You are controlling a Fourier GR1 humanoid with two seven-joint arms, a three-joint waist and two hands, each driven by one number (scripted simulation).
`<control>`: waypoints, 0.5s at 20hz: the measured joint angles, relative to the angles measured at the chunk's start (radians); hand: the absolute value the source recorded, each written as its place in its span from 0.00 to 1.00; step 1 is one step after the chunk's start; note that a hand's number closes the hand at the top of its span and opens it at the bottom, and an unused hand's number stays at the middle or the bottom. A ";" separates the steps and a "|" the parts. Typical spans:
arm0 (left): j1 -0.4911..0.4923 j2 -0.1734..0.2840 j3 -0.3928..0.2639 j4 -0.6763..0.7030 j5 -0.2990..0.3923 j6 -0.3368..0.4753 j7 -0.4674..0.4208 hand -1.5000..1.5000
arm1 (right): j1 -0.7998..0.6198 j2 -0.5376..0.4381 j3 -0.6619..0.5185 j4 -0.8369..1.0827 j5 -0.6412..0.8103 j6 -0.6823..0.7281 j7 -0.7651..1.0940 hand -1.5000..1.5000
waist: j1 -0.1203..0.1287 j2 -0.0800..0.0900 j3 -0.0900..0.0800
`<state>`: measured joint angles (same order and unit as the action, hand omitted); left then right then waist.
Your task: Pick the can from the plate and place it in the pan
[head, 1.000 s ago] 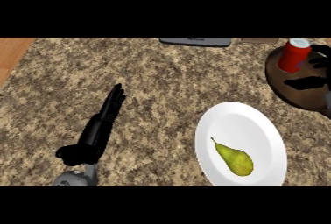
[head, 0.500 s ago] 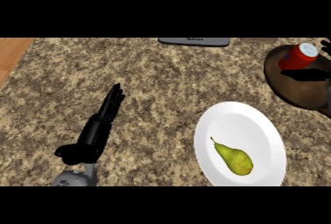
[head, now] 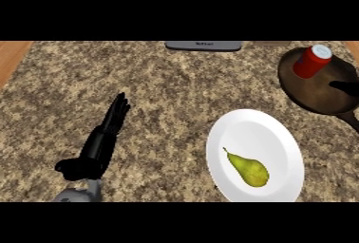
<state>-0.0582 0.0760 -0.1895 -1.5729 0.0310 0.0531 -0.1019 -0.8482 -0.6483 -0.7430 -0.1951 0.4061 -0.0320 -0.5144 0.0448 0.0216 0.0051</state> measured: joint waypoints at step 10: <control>0.032 -0.011 -0.001 0.004 -0.012 0.003 -0.023 0.50 | 0.129 -0.078 -0.007 0.004 -0.060 0.344 -0.151 0.00 | -0.017 -0.009 -0.001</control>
<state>-0.0266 0.0655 -0.1902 -1.5687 0.0189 0.0561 -0.1253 -0.7188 -0.7267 -0.7502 -0.1910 0.3458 0.3119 -0.6656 0.0281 0.0126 0.0037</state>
